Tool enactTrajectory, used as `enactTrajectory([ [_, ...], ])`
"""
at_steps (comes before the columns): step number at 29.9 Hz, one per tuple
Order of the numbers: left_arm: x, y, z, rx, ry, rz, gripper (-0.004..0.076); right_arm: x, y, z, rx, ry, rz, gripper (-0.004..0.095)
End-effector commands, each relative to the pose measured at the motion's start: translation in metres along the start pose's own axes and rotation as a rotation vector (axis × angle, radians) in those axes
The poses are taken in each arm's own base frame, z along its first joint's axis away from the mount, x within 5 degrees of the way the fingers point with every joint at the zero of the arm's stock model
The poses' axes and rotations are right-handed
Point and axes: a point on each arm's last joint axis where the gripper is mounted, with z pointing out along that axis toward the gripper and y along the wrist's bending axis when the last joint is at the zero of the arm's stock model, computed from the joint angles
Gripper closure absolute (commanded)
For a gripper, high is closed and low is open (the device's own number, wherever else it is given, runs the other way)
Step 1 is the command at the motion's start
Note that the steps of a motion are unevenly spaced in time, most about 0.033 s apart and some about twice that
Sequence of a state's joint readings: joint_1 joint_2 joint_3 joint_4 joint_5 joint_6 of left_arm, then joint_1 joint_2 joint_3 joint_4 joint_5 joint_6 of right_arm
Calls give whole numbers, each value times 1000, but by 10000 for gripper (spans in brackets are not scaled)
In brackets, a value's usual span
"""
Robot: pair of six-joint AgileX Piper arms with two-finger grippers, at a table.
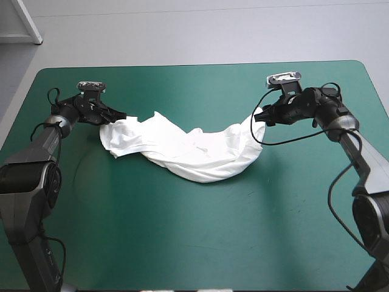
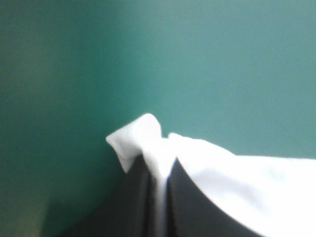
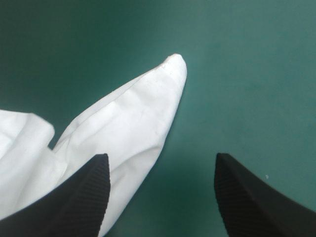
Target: Fold the cloth
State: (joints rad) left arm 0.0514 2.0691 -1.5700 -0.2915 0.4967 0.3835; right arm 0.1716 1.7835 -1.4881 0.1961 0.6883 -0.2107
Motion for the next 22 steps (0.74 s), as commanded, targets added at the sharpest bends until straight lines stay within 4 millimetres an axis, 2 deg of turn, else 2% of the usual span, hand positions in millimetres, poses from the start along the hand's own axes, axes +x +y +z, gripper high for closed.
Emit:
enactTrajectory([
  [1, -24, -2, -34, -13, -103, 7, 705, -26, -5, -2, 13, -107, 2, 318],
  [8, -23, -3, -34, 2, -97, -13, 705, -36, -11, 45, 6, -85, 15, 318],
  [15, -23, -3, -34, 5, -89, -13, 705, -33, -10, 78, -53, -55, 96, 351],
  [18, -23, -3, -34, 5, -89, -13, 705, -32, -10, 81, -58, -53, 107, 459],
  [20, -23, -3, -34, 5, -89, -13, 705, -34, -10, 81, -54, -70, 107, 600],
  [22, -23, -3, -34, 5, -89, -12, 705, -36, -11, 81, -47, -93, 105, 783],
])
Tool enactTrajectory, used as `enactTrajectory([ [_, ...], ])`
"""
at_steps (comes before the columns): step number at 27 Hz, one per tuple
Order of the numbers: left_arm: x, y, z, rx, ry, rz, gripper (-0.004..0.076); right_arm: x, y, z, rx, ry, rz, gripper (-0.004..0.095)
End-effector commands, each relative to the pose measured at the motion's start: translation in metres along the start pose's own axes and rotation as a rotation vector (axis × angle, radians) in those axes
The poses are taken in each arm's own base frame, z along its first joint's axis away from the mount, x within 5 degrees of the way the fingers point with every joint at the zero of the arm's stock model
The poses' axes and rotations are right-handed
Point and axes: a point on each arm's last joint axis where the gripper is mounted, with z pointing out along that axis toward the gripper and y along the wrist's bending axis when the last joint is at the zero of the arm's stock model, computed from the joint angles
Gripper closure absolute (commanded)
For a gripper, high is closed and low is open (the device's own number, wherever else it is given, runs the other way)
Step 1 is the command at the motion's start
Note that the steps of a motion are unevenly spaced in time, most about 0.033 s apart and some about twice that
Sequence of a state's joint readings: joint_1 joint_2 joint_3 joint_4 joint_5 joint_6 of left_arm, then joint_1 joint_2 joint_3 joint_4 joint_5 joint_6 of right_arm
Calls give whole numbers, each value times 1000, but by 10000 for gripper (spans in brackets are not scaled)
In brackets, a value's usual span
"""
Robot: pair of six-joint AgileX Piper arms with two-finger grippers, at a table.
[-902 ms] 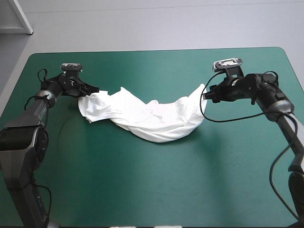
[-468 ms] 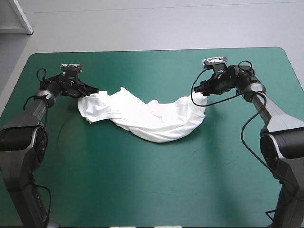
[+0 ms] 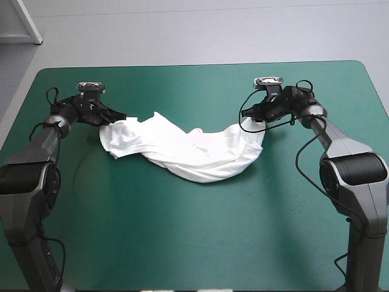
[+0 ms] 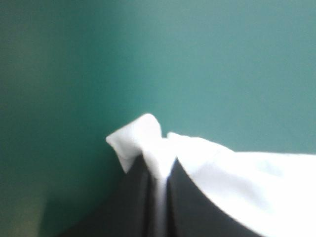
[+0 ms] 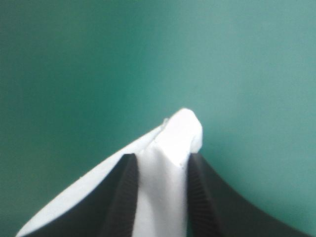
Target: Fold the cloth
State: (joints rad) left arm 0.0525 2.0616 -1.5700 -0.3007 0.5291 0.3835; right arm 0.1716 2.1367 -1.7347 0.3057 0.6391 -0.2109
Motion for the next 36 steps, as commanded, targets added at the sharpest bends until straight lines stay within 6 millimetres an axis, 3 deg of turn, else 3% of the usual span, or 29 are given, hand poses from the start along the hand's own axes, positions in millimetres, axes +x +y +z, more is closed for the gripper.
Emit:
enactTrajectory([
  [1, -23, -3, -32, -9, -111, -3, 705, -25, 2, -31, 6, -148, -2, 875],
  [2, -23, -3, -32, -9, -113, -3, 705, -26, 2, -33, 7, -157, -5, 927],
  [6, -30, -3, -44, -22, -158, 4, 705, -41, 6, -52, 7, -219, -23, 922],
  [12, -56, -5, -89, -57, -322, 23, 705, -72, 18, -115, 22, -380, -73, 921],
  [19, -93, -15, -191, -103, -535, 103, 705, -91, 32, -214, 83, -505, -159, 921],
  [25, -106, -28, -293, -164, -728, 177, 705, -90, 41, -295, 167, -634, -182, 921],
  [26, -106, -29, -309, -184, -760, 190, 705, -88, 41, -310, 188, -663, -183, 921],
  [27, -105, -33, -336, -206, -818, 204, 705, -82, 43, -339, 225, -724, -180, 921],
  [31, -92, -40, -404, -301, -936, 255, 705, -63, 47, -403, 324, -845, -192, 921],
  [36, -64, -40, -447, -426, -904, 240, 705, -33, 44, -465, 495, -933, -193, 921],
])
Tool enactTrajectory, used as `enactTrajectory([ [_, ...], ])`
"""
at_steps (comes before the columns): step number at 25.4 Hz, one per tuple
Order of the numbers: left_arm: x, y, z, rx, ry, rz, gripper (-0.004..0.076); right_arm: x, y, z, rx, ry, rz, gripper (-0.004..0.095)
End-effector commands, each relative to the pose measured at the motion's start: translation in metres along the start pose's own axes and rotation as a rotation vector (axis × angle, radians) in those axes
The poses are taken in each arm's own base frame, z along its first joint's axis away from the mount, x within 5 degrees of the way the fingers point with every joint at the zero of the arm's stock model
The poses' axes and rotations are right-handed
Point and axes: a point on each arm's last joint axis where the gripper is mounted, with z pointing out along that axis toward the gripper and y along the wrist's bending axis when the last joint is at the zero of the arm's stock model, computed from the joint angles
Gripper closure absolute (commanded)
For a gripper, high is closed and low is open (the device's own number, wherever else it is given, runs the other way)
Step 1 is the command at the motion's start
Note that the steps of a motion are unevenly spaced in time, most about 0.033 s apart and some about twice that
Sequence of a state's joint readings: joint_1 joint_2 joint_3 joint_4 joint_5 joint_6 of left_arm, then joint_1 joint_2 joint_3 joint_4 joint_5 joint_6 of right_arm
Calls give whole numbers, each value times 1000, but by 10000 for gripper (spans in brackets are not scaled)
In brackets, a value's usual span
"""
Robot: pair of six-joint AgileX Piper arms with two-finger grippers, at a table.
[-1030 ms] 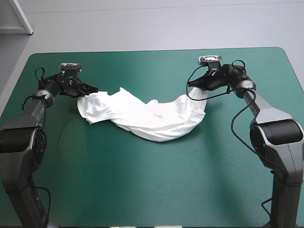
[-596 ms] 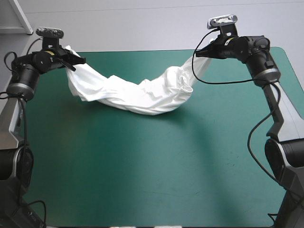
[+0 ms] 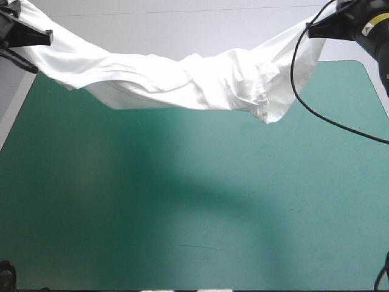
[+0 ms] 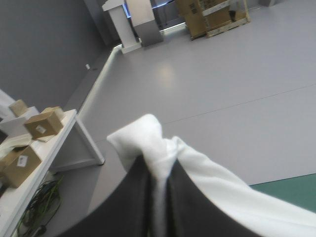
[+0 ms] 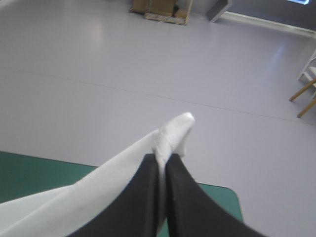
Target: Fold the cloth
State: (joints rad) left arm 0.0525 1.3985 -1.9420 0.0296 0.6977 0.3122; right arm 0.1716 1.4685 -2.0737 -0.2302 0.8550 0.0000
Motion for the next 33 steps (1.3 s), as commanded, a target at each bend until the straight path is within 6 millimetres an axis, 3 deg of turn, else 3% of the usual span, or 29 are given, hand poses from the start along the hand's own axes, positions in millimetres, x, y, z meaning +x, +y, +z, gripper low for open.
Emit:
enactTrajectory([
  [1, -20, 18, -46, -132, -60, 12, 705, -27, -27, -58, 159, -165, -34, 921],
  [6, -9, 21, -61, -155, 92, -9, 705, -21, -26, -71, 121, -90, -17, 922],
  [12, 23, 8, -41, -84, 252, -27, 705, -1, -8, -50, -30, 30, 14, 921],
  [16, 69, -16, -8, 13, 339, -59, 705, 30, 10, -7, -105, 141, 37, 921],
  [23, 136, -48, 49, 61, 269, -103, 705, 83, 34, 79, -128, 160, 13, 922],
  [26, 159, -58, 75, 68, 244, -106, 705, 101, 44, 113, -135, 162, 6, 922],
  [32, 187, -70, 121, 65, 165, -104, 705, 133, 60, 169, -147, 103, 3, 922],
  [33, 198, -75, 136, 63, 130, -105, 705, 143, 65, 184, -150, 71, 4, 921],
])
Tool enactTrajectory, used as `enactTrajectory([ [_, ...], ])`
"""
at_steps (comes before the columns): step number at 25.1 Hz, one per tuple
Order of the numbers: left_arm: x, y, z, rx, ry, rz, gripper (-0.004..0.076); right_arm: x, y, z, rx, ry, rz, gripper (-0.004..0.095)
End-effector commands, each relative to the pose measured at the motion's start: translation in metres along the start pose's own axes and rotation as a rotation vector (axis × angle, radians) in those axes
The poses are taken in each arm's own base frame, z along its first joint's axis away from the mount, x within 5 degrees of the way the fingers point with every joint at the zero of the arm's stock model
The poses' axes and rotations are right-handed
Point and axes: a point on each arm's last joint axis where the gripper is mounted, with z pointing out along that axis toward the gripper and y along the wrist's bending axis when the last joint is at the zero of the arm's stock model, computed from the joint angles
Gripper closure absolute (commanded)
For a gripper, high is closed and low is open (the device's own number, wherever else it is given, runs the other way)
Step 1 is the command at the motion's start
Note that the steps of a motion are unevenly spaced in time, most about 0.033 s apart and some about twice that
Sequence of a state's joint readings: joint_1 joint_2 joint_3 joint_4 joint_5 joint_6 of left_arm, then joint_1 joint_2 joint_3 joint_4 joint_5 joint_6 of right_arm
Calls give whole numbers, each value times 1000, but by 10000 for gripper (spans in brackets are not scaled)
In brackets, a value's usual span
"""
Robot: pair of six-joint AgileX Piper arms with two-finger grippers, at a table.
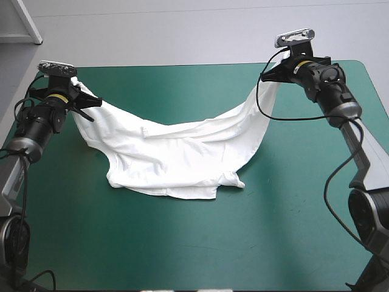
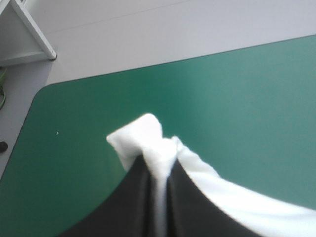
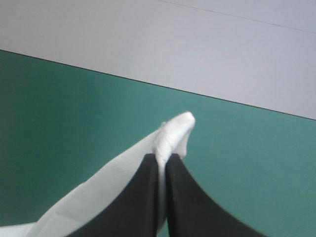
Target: Fold the cloth
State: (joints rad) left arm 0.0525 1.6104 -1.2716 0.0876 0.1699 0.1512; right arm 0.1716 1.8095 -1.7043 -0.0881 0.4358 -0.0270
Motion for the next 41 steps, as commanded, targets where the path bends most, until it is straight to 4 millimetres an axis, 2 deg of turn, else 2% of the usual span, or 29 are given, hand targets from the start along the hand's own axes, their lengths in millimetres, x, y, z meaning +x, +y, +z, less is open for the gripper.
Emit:
enactTrajectory([
  [1, -15, 0, 18, -26, -219, -8, 704, -21, -4, 7, 20, -226, -26, 921],
  [2, -14, -1, 24, -28, -243, -8, 703, -18, -3, 13, 19, -232, -26, 919],
  [3, -6, -3, 39, -26, -257, -8, 678, -14, -2, 22, 17, -242, -27, 886],
  [4, -4, -4, 43, -26, -268, -9, 646, -13, -2, 25, 16, -245, -27, 836],
  [5, 2, -6, 53, -26, -282, -9, 542, -10, -1, 31, 15, -253, -28, 669],
  [6, 4, -7, 56, -25, -286, -9, 488, -9, -1, 34, 14, -256, -28, 561],
  [7, 8, -7, 62, -27, -297, -10, 333, -8, -1, 37, 12, -269, -20, 363],
  [8, 7, -7, 63, -29, -301, 0, 198, -9, -1, 35, 12, -278, -17, 217],
  [9, 6, -7, 62, -32, -305, 13, 164, -12, -1, 31, 13, -282, -17, 181],
  [11, -9, -3, 47, -39, -296, 42, 144, -20, -2, 10, 13, -238, -9, 208],
  [12, -20, 0, 28, -43, -291, 42, 146, -28, -4, -12, 12, -198, 5, 214],
  [13, -27, 3, 15, -45, -281, 42, 147, -30, -4, -24, 0, -168, 37, 214],
  [14, -40, 7, -16, -47, -248, 42, 147, -33, -2, -48, -41, -97, 97, 214],
  [17, -46, 11, -63, -35, -125, 30, 147, -28, 5, -80, -135, 72, 149, 228],
  [22, -50, 15, -126, -28, -26, 16, 165, -18, 16, -114, -264, 272, 192, 309],
  [25, -52, 17, -143, -39, -26, 23, 192, -13, 22, -123, -332, 356, 204, 328],
  [28, -51, 17, -141, -35, -24, 5, 195, -9, 31, -127, -390, 414, 207, 328],
  [31, -46, 15, -125, -26, 17, -23, 195, -6, 52, -130, -443, 442, 165, 328],
  [36, -25, 17, -76, -16, 127, -79, 195, 9, 104, -134, -536, 500, 72, 327],
  [38, -17, 20, -57, -20, 143, -99, 195, 16, 125, -137, -537, 511, 14, 327],
  [41, -6, 23, -30, -21, 149, -137, 195, 26, 146, -142, -498, 545, -57, 327],
])
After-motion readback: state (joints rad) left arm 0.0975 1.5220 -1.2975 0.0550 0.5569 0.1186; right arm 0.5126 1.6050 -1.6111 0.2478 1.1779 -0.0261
